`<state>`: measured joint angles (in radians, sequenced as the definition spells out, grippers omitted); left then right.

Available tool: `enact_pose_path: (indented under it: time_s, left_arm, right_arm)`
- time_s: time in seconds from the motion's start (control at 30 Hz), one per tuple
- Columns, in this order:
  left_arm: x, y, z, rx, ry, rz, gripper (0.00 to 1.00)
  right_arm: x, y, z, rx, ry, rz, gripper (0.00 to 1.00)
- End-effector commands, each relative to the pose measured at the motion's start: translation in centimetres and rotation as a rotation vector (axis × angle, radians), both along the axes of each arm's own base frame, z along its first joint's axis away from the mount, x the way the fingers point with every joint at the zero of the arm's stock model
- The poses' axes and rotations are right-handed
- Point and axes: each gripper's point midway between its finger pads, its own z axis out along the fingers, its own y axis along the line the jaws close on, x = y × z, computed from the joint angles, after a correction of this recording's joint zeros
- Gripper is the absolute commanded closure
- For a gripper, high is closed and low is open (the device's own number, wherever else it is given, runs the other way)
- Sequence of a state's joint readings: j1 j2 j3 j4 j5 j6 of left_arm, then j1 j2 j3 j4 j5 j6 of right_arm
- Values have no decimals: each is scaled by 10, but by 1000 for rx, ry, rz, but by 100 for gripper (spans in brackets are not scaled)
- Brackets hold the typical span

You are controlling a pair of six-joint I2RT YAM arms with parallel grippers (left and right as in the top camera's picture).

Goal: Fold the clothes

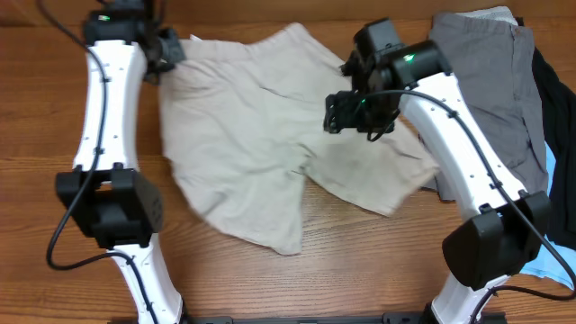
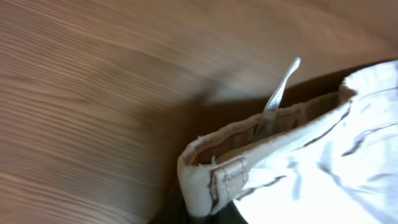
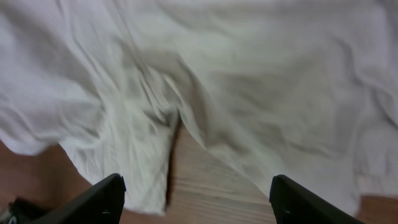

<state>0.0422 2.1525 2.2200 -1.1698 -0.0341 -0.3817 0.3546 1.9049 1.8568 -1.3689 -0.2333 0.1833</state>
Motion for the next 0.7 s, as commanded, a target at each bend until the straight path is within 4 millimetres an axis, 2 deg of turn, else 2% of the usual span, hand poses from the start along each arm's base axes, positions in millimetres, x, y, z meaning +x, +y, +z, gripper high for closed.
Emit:
enact_pose_path:
  time_s: [0.0, 0.13, 0.17, 0.3, 0.4, 0.5, 0.67]
  left_arm:
    - [-3, 28, 30, 56, -59, 41, 96]
    - [-1, 34, 32, 76, -69, 52, 96]
    - [0, 35, 33, 80, -75, 55, 96]
    - [2, 35, 34, 77, -85, 61, 96]
    - [0, 34, 33, 75, -76, 61, 96]
    - [-9, 34, 28, 73, -36, 59, 96]
    - [-36, 31, 15, 66, 90, 55, 95]
  right_arm:
    - [-27, 39, -7, 67, 38, 87, 22]
    - [-51, 64, -27, 48, 71, 149, 22]
    - [-55, 71, -40, 26, 73, 139, 22]
    - [-57, 91, -72, 25, 36, 160, 23]
    - [-43, 86, -90, -31, -13, 142, 24]
    - [-28, 74, -105, -99, -42, 111, 24]
    - [-6, 48, -132, -143, -17, 50, 25]
